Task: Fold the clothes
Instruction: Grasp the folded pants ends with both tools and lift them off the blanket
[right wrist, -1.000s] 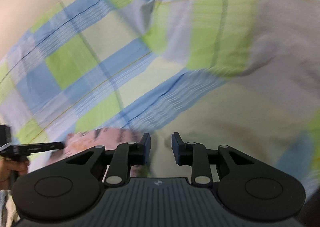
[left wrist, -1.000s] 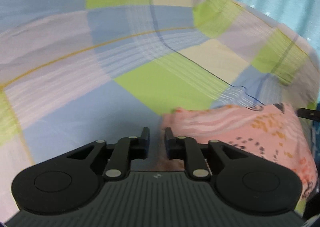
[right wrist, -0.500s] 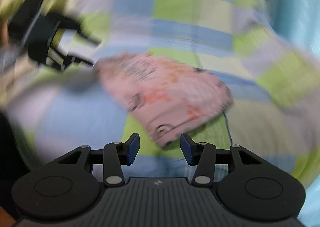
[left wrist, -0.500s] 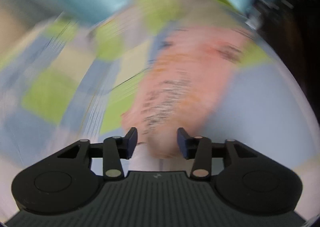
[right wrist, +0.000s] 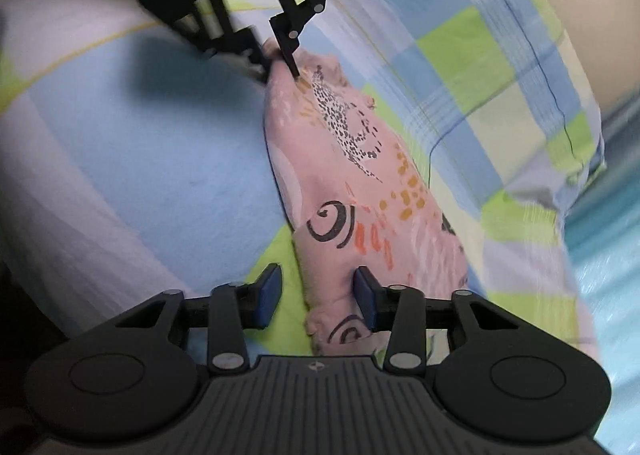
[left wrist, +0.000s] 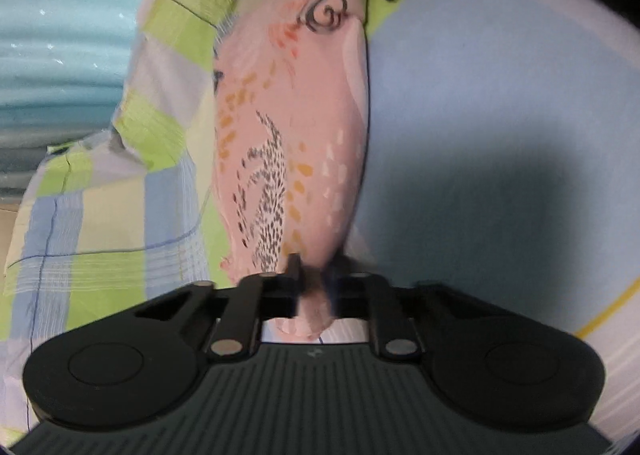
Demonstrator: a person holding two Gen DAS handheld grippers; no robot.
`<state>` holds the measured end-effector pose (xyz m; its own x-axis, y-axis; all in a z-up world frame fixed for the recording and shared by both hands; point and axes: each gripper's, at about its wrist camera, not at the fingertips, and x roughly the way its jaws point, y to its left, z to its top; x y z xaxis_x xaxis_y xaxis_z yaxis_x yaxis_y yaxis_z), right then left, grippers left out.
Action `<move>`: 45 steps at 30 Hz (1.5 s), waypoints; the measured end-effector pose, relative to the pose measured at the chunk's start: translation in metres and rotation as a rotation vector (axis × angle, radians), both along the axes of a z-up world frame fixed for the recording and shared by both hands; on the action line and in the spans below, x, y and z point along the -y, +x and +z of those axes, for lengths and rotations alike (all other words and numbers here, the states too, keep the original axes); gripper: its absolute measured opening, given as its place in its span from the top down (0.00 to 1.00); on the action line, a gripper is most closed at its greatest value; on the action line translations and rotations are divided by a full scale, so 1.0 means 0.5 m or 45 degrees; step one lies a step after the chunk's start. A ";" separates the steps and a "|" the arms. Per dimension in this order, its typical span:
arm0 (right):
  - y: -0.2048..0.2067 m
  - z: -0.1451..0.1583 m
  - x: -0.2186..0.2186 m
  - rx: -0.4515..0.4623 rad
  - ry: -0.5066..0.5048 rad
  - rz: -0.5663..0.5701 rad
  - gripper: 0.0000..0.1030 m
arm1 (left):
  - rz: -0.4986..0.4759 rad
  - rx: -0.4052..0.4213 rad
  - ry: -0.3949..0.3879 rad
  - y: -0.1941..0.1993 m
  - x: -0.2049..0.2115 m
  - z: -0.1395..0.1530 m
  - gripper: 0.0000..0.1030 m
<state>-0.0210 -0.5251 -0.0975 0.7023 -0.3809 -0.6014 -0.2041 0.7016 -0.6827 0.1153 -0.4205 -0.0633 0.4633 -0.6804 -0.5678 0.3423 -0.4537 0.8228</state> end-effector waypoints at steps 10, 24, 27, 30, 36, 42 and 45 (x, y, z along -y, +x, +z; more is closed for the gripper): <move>-0.086 -0.018 0.109 -0.096 0.004 -0.156 1.00 | 0.065 -0.122 -0.067 0.017 -0.024 0.020 0.94; -0.002 -0.019 -0.030 0.003 -0.082 0.085 0.63 | -0.016 0.065 -0.042 0.012 -0.033 0.003 0.79; 0.014 -0.025 -0.020 0.014 -0.096 0.091 0.63 | 0.013 0.011 -0.001 0.021 -0.017 0.008 0.88; 0.023 -0.020 -0.003 0.014 -0.078 0.087 0.63 | 0.025 -0.012 0.013 0.023 -0.010 0.011 0.89; 0.023 -0.017 0.005 0.008 -0.074 0.082 0.63 | 0.050 -0.042 0.024 0.025 -0.005 0.016 0.90; 0.028 -0.027 0.001 0.009 -0.073 0.066 0.63 | 0.043 -0.040 0.038 0.027 -0.004 0.019 0.90; 0.033 -0.032 -0.001 0.012 -0.060 0.062 0.63 | 0.045 -0.039 0.037 0.028 -0.006 0.018 0.91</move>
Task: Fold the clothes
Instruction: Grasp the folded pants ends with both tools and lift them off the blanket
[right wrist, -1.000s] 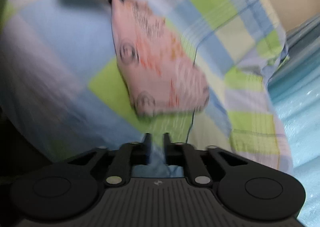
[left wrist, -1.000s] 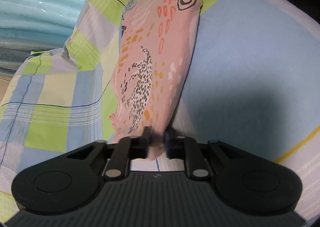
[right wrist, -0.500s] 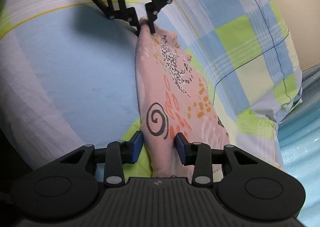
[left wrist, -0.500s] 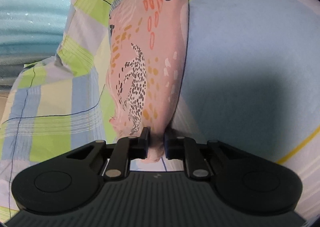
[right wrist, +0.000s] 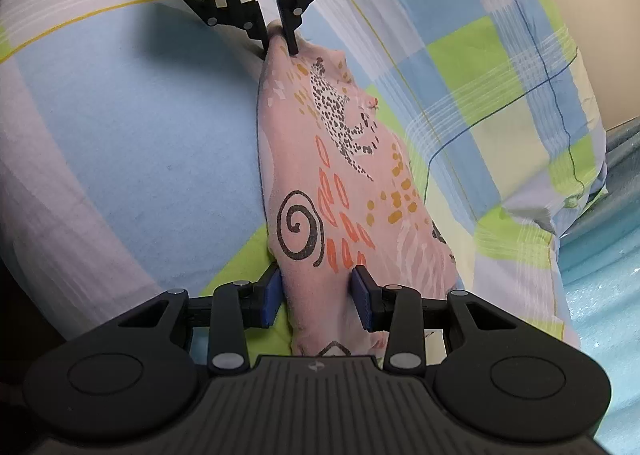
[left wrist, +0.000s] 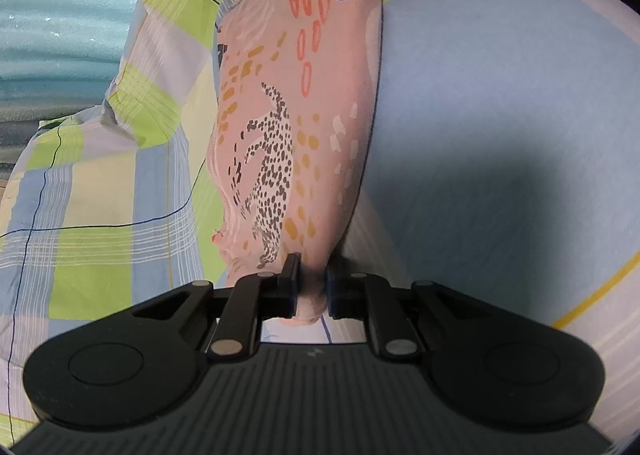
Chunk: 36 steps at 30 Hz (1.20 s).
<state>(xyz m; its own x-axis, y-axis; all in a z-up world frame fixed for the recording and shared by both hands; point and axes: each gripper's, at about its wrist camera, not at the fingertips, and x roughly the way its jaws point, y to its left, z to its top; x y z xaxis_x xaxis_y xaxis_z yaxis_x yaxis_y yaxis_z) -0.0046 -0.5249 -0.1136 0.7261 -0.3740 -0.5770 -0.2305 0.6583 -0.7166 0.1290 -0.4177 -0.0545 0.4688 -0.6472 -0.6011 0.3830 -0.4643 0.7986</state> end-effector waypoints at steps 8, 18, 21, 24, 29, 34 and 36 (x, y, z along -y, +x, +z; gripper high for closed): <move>0.004 -0.007 -0.001 0.012 0.016 -0.004 0.64 | 0.004 -0.005 0.007 -0.003 0.002 -0.001 0.93; 0.001 -0.017 -0.004 -0.013 -0.005 -0.011 0.77 | 0.043 -0.019 -0.032 -0.005 0.008 -0.001 0.92; 0.001 -0.026 -0.016 -0.017 -0.056 -0.003 0.76 | 0.036 0.065 -0.086 -0.016 0.004 -0.015 0.81; 0.008 -0.038 -0.031 -0.014 -0.109 0.007 0.71 | 0.014 0.102 -0.109 -0.020 0.005 -0.023 0.79; 0.036 -0.054 -0.052 -0.012 -0.160 0.001 0.70 | -0.017 0.125 -0.111 -0.024 0.030 -0.031 0.79; 0.034 -0.053 -0.038 -0.028 -0.119 -0.011 0.84 | -0.017 0.110 -0.066 -0.010 0.042 -0.038 0.93; 0.024 -0.044 -0.025 -0.030 -0.082 -0.019 0.87 | -0.009 0.090 -0.073 -0.010 0.038 -0.037 0.94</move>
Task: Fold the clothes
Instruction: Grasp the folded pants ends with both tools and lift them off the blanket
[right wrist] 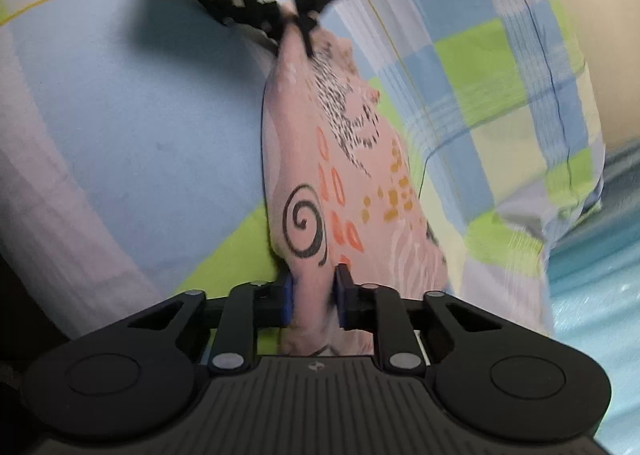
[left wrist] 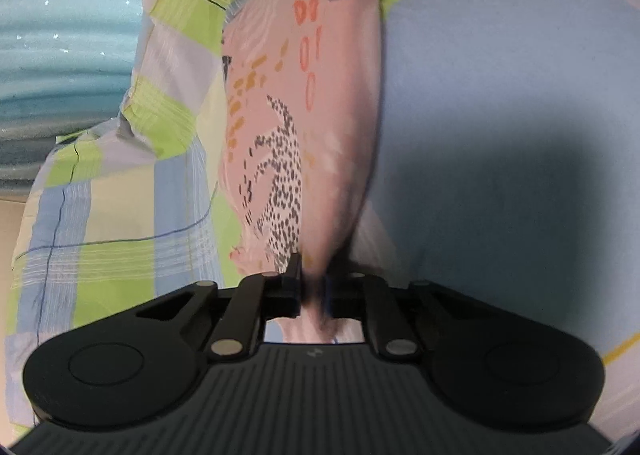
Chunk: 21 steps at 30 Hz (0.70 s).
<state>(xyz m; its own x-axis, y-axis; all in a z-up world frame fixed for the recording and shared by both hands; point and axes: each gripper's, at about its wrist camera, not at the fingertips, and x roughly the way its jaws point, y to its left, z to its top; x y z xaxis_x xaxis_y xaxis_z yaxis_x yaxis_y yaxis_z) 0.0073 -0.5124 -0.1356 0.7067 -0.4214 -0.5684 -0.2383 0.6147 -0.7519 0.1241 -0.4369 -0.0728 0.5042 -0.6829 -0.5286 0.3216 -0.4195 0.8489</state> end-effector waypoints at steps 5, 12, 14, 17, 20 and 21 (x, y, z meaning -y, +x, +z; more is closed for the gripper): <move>-0.018 0.041 0.010 0.038 0.020 0.010 0.89 | 0.008 -0.022 -0.031 -0.004 0.006 0.028 0.94; -0.061 0.154 0.033 0.137 -0.034 -0.020 0.90 | -0.022 -0.021 -0.135 -0.030 0.021 0.137 0.94; -0.083 0.187 0.038 0.162 -0.051 -0.041 0.90 | -0.047 -0.012 -0.162 -0.045 0.031 0.172 0.94; -0.123 0.234 0.043 0.192 -0.075 -0.079 0.90 | -0.095 0.003 -0.199 -0.082 0.037 0.219 0.94; -0.172 0.271 0.041 0.214 -0.097 -0.126 0.90 | -0.148 0.006 -0.233 -0.127 0.046 0.256 0.94; -0.192 0.281 0.039 0.219 -0.107 -0.143 0.90 | -0.167 0.006 -0.243 -0.142 0.049 0.267 0.94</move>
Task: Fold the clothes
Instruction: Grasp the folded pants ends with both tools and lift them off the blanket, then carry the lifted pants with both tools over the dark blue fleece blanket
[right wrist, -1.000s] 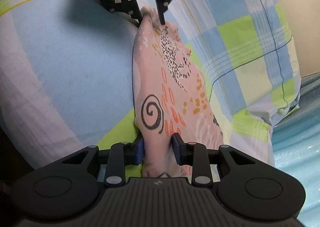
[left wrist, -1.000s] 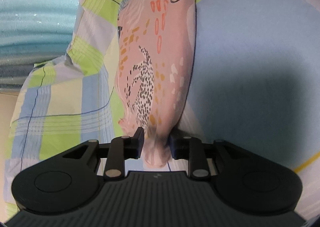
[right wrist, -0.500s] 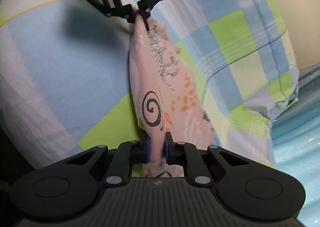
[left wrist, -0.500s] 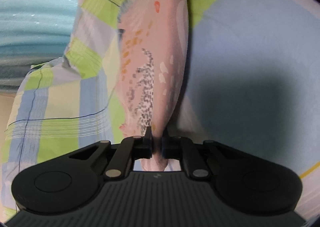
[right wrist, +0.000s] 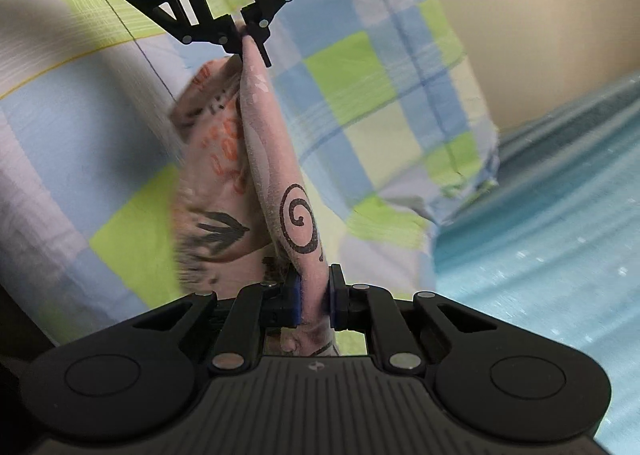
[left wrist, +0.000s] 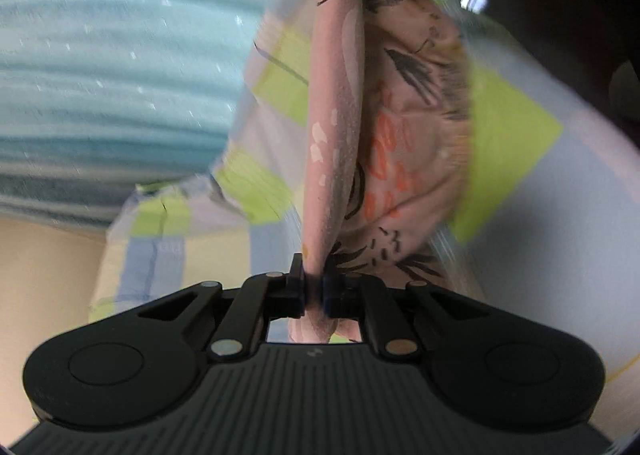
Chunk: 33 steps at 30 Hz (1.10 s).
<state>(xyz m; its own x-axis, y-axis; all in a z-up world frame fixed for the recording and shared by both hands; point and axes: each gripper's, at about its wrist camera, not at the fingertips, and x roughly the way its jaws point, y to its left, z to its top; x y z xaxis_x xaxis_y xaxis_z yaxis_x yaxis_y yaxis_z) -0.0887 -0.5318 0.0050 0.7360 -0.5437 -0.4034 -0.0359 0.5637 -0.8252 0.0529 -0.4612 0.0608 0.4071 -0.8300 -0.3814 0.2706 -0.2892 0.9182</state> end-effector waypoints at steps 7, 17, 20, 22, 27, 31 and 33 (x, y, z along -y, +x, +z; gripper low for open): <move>-0.165 0.050 -0.012 0.034 -0.042 -0.149 0.90 | -0.171 0.019 -0.037 -0.141 0.021 0.046 0.94; -0.461 0.085 -0.002 0.089 -0.042 -0.446 0.90 | -0.491 0.048 -0.031 -0.400 0.091 0.090 0.94; -0.546 0.093 -0.001 0.095 -0.044 -0.565 0.90 | -0.612 0.045 -0.041 -0.489 0.121 0.103 0.94; -0.600 0.097 -0.002 0.091 -0.047 -0.644 0.90 | -0.683 0.034 -0.041 -0.542 0.141 0.106 0.94; -0.717 0.107 0.012 0.082 -0.040 -0.847 0.90 | -0.853 -0.009 -0.031 -0.676 0.200 0.103 0.94; -0.784 0.108 0.055 0.085 -0.020 -0.957 0.90 | -0.925 -0.047 0.002 -0.762 0.265 0.087 0.94; -0.822 0.101 0.085 0.080 -0.005 -1.000 0.90 | -0.950 -0.049 0.023 -0.785 0.312 0.078 0.94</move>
